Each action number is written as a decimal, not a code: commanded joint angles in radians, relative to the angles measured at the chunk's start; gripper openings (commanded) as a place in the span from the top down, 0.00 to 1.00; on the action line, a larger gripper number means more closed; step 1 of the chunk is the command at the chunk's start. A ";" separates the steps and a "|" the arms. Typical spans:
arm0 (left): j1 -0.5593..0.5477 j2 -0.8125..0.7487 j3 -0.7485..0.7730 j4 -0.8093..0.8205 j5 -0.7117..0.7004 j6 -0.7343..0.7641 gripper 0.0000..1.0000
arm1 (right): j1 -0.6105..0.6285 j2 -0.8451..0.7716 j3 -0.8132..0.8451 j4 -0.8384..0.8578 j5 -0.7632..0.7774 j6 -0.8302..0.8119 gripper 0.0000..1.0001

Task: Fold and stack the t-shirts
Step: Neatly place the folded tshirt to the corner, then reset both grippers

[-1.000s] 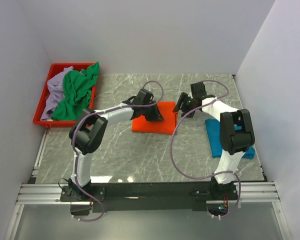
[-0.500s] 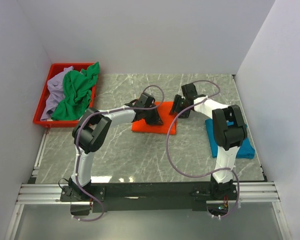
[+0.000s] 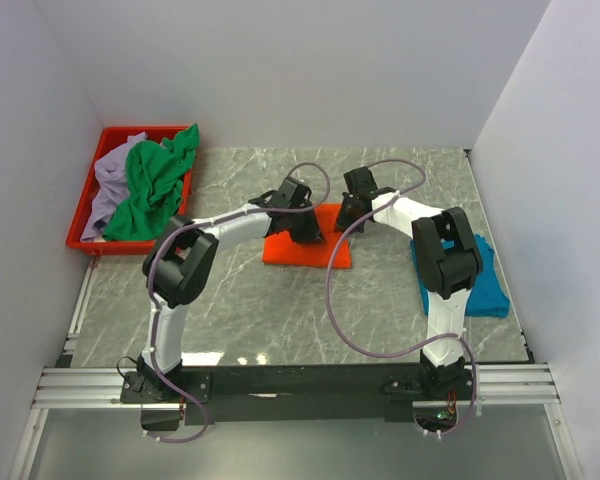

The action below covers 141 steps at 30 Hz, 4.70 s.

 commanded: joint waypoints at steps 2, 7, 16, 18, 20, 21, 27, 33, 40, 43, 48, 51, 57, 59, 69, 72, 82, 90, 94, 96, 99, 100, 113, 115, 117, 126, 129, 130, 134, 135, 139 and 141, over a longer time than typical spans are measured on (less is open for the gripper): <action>0.019 -0.197 -0.007 -0.034 -0.019 0.036 0.81 | 0.008 -0.002 0.017 -0.096 0.119 0.079 1.00; 0.026 -0.351 -0.085 -0.054 -0.022 0.051 0.82 | -0.007 -0.069 0.049 -0.212 0.239 0.187 1.00; 0.039 -0.584 -0.217 -0.077 0.002 0.080 0.81 | -0.122 -0.123 0.135 -0.425 0.385 0.376 1.00; 0.040 -0.615 -0.234 -0.079 0.012 0.085 0.81 | -0.152 -0.105 0.215 -0.496 0.417 0.394 1.00; 0.040 -0.633 -0.243 -0.079 0.021 0.088 0.81 | -0.199 -0.099 0.277 -0.583 0.437 0.417 1.00; 0.042 -0.636 -0.243 -0.080 0.022 0.093 0.81 | -0.214 -0.097 0.293 -0.600 0.439 0.423 1.00; 0.042 -0.627 -0.228 -0.085 0.055 0.103 0.81 | -0.348 -0.113 0.385 -0.721 0.419 0.451 1.00; 0.040 -0.604 -0.209 -0.079 0.068 0.096 0.81 | -0.461 -0.163 0.390 -0.787 0.428 0.474 1.00; 0.032 -0.575 -0.177 -0.089 0.067 0.086 0.82 | -0.553 -0.220 0.350 -0.777 0.420 0.471 1.00; 0.025 -0.566 -0.163 -0.097 0.056 0.083 0.82 | -0.569 -0.241 0.335 -0.778 0.437 0.475 1.00; 0.011 -0.550 -0.150 -0.109 0.049 0.080 0.82 | -0.593 -0.294 0.318 -0.794 0.466 0.482 1.00; 0.002 -0.541 -0.140 -0.117 0.039 0.080 0.82 | -0.621 -0.338 0.290 -0.769 0.462 0.462 1.00; -0.009 -0.530 -0.128 -0.126 0.029 0.077 0.82 | -0.661 -0.390 0.285 -0.764 0.455 0.402 1.00; -0.014 -0.526 -0.120 -0.129 0.026 0.077 0.83 | -0.670 -0.407 0.290 -0.763 0.449 0.388 1.00; -0.026 -0.512 -0.111 -0.132 0.015 0.074 0.83 | -0.699 -0.461 0.290 -0.754 0.428 0.333 1.00; -0.029 -0.513 -0.116 -0.129 0.013 0.071 0.83 | -0.701 -0.472 0.290 -0.758 0.431 0.327 1.00; -0.034 -0.513 -0.116 -0.126 0.015 0.070 0.83 | -0.702 -0.521 0.186 -0.729 0.423 0.327 1.00; -0.047 -0.504 -0.123 -0.109 0.022 0.062 0.83 | -0.716 -0.587 0.065 -0.728 0.445 0.334 1.00; -0.060 -0.497 -0.127 -0.103 0.026 0.062 0.83 | -0.725 -0.651 -0.023 -0.738 0.454 0.339 0.99; -0.064 -0.497 -0.133 -0.097 0.027 0.063 0.82 | -0.732 -0.677 -0.084 -0.751 0.458 0.347 0.75; -0.073 -0.495 -0.145 -0.086 0.033 0.065 0.82 | -0.730 -0.723 -0.161 -0.754 0.469 0.342 0.28; -0.078 -0.495 -0.146 -0.085 0.035 0.066 0.82 | -0.732 -0.747 -0.181 -0.746 0.460 0.325 0.26; -0.084 -0.610 -0.248 -0.059 -0.023 0.053 0.81 | -0.456 -0.846 -0.323 -0.522 0.374 0.201 0.20; -0.084 -0.644 -0.280 -0.050 -0.043 0.053 0.81 | -0.361 -0.867 -0.348 -0.493 0.365 0.190 0.20; -0.084 -0.714 -0.341 -0.045 -0.083 0.051 0.80 | -0.282 -0.921 -0.397 -0.441 0.354 0.184 0.18; -0.084 -1.029 -0.591 -0.091 -0.218 0.027 0.76 | 0.035 -1.192 -0.524 -0.315 0.294 0.137 0.13; -0.084 -1.119 -0.645 -0.120 -0.267 0.022 0.75 | 0.065 -1.270 -0.538 -0.321 0.279 0.123 0.13; -0.084 -1.144 -0.660 -0.123 -0.281 0.016 0.75 | 0.065 -1.291 -0.544 -0.321 0.271 0.120 0.13; -0.084 -1.259 -0.735 -0.161 -0.307 0.002 0.76 | 0.066 -1.404 -0.592 -0.329 0.245 0.110 0.12; -0.084 -1.277 -0.751 -0.164 -0.306 -0.002 0.76 | 0.068 -1.441 -0.598 -0.333 0.247 0.112 0.12; -0.084 -1.384 -0.830 -0.183 -0.315 -0.027 0.76 | 0.066 -1.498 -0.624 -0.359 0.239 0.098 0.12; -0.084 -1.415 -0.847 -0.195 -0.330 -0.036 0.75 | 0.066 -1.513 -0.638 -0.363 0.232 0.087 0.11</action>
